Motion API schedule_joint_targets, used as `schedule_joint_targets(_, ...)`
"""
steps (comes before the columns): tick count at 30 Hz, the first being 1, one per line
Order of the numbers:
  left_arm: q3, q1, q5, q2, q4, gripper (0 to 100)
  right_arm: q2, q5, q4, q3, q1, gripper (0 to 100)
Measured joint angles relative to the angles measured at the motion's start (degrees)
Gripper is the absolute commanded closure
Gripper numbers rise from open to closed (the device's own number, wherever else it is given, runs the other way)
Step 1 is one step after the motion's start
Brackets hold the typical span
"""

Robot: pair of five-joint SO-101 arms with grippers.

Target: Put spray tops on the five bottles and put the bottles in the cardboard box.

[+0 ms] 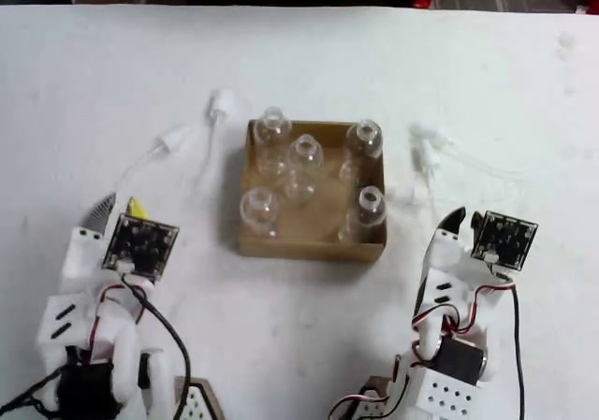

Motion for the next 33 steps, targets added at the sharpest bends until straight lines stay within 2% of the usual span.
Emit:
schedule_joint_targets(4,-5.0,0.0,-0.1,7.4,-1.7,91,0.0,0.0,-0.2,0.4,0.0,94.7)
schedule_joint_targets(10,-21.5,2.1,-0.1,31.9,-1.9,91,0.0,0.0,-0.2,0.4,0.0,94.7)
schedule_joint_targets(13,-33.6,4.3,-0.2,48.4,2.0,91,0.0,0.0,-0.2,0.4,0.0,94.7)
schedule_joint_targets(20,-65.5,7.9,-0.2,87.7,16.8,91,0.0,0.0,-0.2,0.4,-0.7,94.7)
schedule_joint_targets(24,-83.3,7.9,0.1,108.2,19.3,91,0.0,0.0,-0.2,0.4,-0.7,94.7)
schedule_joint_targets(27,-95.5,8.1,4.1,122.1,19.3,89,0.0,0.0,-0.2,0.4,-0.8,94.7)
schedule_joint_targets(31,-111.2,8.9,11.0,138.7,19.3,80,0.0,0.0,-0.2,0.4,-0.8,94.7)
schedule_joint_targets(33,-119.5,9.3,14.4,146.2,19.3,81,0.0,0.0,-0.2,0.4,-0.8,94.7)
